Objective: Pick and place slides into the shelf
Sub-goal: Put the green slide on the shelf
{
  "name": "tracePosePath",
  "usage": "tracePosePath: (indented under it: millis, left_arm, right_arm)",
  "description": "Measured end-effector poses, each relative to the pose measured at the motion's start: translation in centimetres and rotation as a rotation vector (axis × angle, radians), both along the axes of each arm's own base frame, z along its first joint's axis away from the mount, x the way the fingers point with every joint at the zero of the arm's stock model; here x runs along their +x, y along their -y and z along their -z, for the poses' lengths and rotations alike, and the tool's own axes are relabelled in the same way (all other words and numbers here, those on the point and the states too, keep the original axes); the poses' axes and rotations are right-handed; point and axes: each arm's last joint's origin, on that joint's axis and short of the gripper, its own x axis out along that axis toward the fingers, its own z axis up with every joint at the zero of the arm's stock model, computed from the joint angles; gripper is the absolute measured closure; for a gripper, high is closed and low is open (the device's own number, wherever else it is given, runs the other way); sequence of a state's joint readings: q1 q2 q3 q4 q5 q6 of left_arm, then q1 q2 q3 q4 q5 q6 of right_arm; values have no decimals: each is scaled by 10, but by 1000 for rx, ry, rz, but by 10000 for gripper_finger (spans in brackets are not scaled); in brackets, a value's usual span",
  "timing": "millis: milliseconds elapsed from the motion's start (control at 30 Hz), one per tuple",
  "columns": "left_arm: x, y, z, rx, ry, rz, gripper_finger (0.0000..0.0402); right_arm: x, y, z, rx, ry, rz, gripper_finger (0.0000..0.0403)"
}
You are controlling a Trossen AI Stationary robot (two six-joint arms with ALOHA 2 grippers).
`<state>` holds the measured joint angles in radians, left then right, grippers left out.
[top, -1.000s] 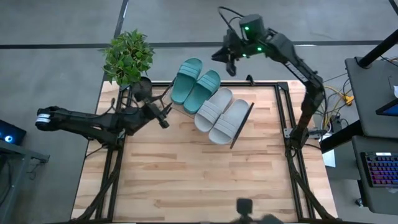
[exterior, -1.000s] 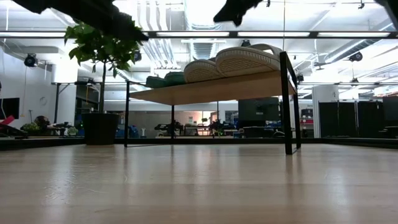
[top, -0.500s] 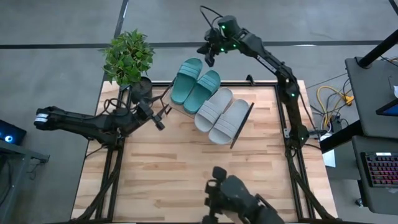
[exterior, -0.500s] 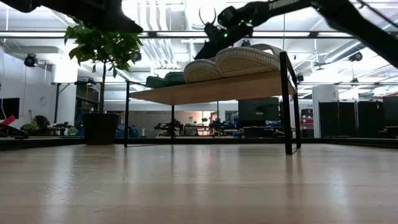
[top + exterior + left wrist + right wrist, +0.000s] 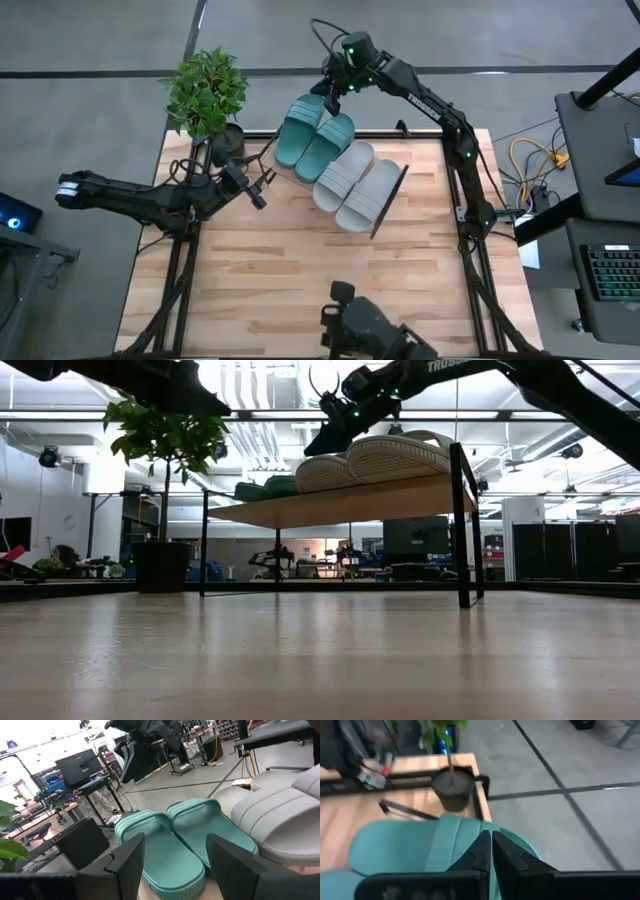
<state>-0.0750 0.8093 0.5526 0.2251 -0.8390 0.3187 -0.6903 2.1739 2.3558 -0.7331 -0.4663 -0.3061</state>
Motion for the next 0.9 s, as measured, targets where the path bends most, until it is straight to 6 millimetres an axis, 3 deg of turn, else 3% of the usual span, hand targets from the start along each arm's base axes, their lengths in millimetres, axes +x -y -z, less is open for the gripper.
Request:
tracePosePath:
  millis: [133,300,433,667,900]
  left_arm:
    - [1,0,1,1,-6,-8,205]
    - [1,0,2,2,-11,-15,205]
    - [1,-1,2,3,-11,-35,205]
    - [2,-1,3,4,-22,-35,205]
    - [0,-1,3,5,-22,-62,205]
  right_arm:
    - [3,-20,-7,-118,-97,54,394]
    - [14,-69,-25,-322,-218,110,394]
    - [19,-102,-31,-328,-243,46,394]
    - [14,-111,-31,-247,-282,69,384]
    - [24,-125,-17,-257,-376,116,308]
